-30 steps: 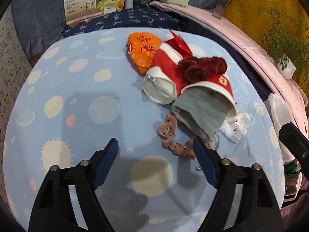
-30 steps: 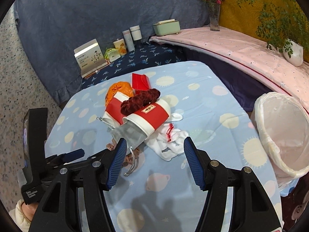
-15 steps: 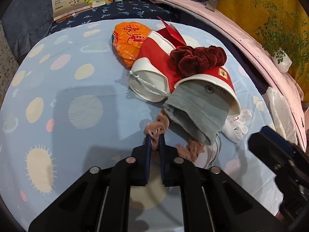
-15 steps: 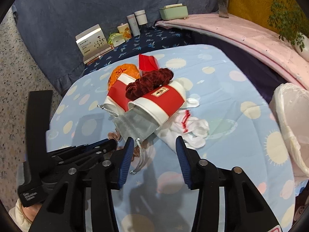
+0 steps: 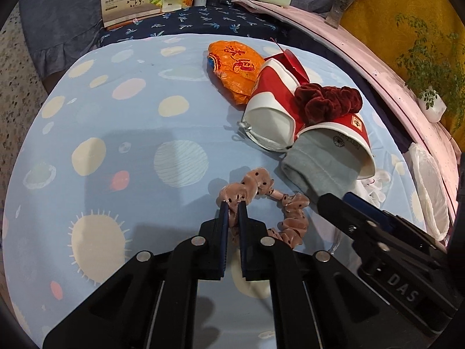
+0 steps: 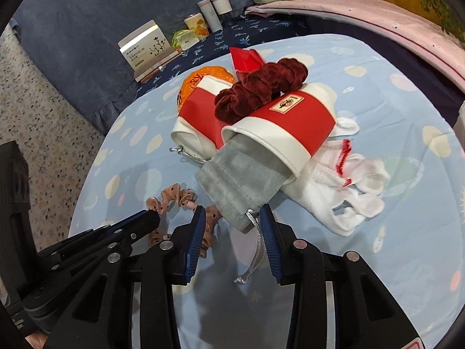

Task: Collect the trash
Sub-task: 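Grasp the beaded brown scrunchie with the left gripper while the right gripper grasps the grey cloth, then carry the scrunchie and grey cloth in both grippers over the white bin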

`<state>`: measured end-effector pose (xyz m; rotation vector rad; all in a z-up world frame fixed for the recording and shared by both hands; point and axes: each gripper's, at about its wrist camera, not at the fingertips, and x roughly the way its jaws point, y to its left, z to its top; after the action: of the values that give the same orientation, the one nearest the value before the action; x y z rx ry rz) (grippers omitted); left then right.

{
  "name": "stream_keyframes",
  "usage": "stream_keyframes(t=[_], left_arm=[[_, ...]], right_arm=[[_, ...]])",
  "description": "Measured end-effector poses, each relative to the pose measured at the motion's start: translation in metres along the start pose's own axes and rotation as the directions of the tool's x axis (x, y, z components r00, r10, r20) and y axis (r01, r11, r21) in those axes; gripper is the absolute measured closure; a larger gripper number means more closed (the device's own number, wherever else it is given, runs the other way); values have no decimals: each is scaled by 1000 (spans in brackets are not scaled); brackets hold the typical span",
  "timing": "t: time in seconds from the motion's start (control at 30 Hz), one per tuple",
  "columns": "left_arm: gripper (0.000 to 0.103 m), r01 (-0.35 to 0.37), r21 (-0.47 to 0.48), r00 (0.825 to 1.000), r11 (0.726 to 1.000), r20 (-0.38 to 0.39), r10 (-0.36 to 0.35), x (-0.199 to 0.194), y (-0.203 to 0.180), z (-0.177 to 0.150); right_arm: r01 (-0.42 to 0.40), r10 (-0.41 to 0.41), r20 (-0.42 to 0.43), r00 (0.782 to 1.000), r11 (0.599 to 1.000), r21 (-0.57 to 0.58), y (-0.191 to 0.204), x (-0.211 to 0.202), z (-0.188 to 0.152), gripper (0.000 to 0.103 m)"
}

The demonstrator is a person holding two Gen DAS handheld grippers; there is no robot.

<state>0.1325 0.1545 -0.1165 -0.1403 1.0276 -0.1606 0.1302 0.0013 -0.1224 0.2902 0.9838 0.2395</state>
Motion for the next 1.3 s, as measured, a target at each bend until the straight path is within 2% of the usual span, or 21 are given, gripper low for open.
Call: stream_keyframes(t=[0.03,0.07,0.2,0.27,0.37,0.53,0.6,0.63,0.67,0.83,1.0,1.3], left_arm=[[97,1,-1,1000,1000,1,-1,0,0,0],[97,3,-3,1000,1000,1,-3,-1,1,0],[97,3,-4,1000,1000,6,-3,-3,0,-1],[97,-1,-2,1000,1000,10,1,-6,1,-1],[97,-6,-3,1000,1000,13,6,-8,2,-2],[97,-15,-3,1000,1000,8,15,-6,3,-2],[97,-17,-3,1000,1000,10,17,-7,3,-2],[97,-15,-3,1000,1000,13,16,-9,3,-2],[97,-15,-3,1000,1000,17,15,-11,3,-2],[97,-5,-12,999,1000,46,5,-23,1,4],[97,15,-1,996,1000,91,-14,-43,-11,12],[97,82,68,979,994,180,-93,-88,-59,34]], right_arm=[[1,-1,-5,1000,1000,-1,1,3,0,77],[0,0,-11,1000,1000,-3,1,5,0,81],[1,0,-30,1000,1000,29,-5,12,-2,81],[-24,26,-27,999,998,53,-10,10,-4,77],[-29,31,-25,999,998,54,-9,11,-3,73],[-39,41,-29,999,997,62,-5,19,5,73],[-39,41,-33,999,998,55,-3,20,6,84],[-46,48,-39,998,998,47,-2,19,6,94],[-49,51,-38,998,998,39,0,17,5,95],[-73,73,16,997,997,-6,7,-12,1,96],[-89,93,107,990,995,-41,13,-56,5,95],[-67,79,271,959,996,-53,1,-135,22,96]])
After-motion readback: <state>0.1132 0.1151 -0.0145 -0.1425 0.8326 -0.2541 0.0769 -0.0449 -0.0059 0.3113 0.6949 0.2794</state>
